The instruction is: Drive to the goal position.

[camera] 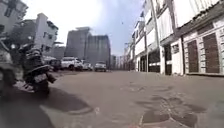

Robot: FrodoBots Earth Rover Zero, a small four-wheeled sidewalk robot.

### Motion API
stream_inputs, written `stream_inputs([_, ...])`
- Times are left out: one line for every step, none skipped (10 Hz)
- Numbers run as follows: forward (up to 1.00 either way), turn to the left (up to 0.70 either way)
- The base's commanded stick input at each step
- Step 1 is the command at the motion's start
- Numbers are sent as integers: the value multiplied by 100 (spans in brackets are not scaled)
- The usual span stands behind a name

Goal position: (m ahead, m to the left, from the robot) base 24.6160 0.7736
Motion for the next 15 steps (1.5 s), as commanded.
stream_inputs([100,6])
stream_inputs([100,6])
stream_inputs([100,-22])
stream_inputs([100,-34])
stream_inputs([100,-34])
stream_inputs([100,-34])
stream_inputs([100,-34])
stream_inputs([100,-34])
stream_inputs([100,-12])
stream_inputs([100,6])
stream_inputs([100,6])
stream_inputs([100,6])
stream_inputs([100,6])
stream_inputs([100,6])
stream_inputs([100,-2])
